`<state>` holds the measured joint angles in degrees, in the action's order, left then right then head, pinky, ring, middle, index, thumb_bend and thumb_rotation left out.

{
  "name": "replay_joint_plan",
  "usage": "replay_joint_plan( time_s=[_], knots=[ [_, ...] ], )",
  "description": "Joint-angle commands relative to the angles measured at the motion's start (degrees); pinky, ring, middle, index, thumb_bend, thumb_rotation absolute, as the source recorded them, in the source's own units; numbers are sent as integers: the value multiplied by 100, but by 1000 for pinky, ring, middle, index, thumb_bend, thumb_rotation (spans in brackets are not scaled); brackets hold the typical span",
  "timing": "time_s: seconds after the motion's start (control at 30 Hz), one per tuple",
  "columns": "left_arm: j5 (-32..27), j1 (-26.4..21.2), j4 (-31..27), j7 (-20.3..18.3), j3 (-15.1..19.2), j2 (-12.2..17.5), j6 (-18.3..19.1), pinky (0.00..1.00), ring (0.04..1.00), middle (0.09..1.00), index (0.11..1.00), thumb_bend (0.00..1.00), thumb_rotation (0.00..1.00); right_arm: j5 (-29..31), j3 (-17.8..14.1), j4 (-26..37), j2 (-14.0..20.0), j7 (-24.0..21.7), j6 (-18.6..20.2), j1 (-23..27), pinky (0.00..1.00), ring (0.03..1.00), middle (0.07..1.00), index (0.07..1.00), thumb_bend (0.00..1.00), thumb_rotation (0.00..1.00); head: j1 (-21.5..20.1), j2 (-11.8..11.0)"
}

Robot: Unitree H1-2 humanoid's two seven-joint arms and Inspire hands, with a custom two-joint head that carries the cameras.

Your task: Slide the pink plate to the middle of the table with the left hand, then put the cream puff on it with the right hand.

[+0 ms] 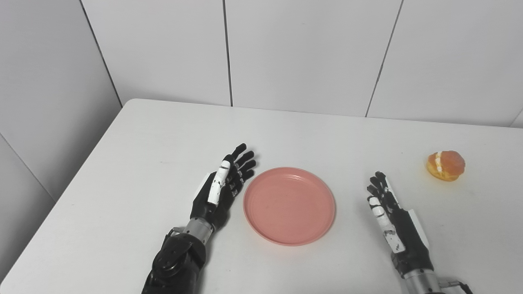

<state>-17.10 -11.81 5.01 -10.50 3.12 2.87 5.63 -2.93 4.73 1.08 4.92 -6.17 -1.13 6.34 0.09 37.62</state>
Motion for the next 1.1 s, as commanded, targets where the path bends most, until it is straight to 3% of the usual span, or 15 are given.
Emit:
replay_joint_plan(
  time_s=[0.0,0.17,0.6,0.73,0.9,1.07],
  knots=[
    [167,218,176,199,48,-25,15,972,942,946,948,383,1000,53,-39,243,-51,24,325,-31,952,946,962,990,618,890,4,-9],
    [317,289,321,296,87,-91,-204,971,945,948,949,372,1000,75,-136,685,-25,50,505,81,982,962,965,992,587,848,-267,-31],
    [629,398,719,309,38,-180,-617,964,939,936,934,372,997,-445,-299,1294,452,59,572,692,850,900,919,934,624,825,-929,-264],
    [652,403,759,350,45,-234,-620,948,926,926,925,372,979,-773,-318,1357,651,66,607,916,837,887,905,920,639,830,-997,-308],
    [633,386,814,332,60,-229,-590,952,928,925,923,376,993,-1361,-302,1337,951,59,657,1272,751,839,888,925,666,914,-1308,-475],
    [578,363,944,255,98,-181,-667,960,931,930,928,362,998,-1744,-274,1363,1229,-51,807,1589,740,844,914,952,727,885,-1501,-588]
  ],
)
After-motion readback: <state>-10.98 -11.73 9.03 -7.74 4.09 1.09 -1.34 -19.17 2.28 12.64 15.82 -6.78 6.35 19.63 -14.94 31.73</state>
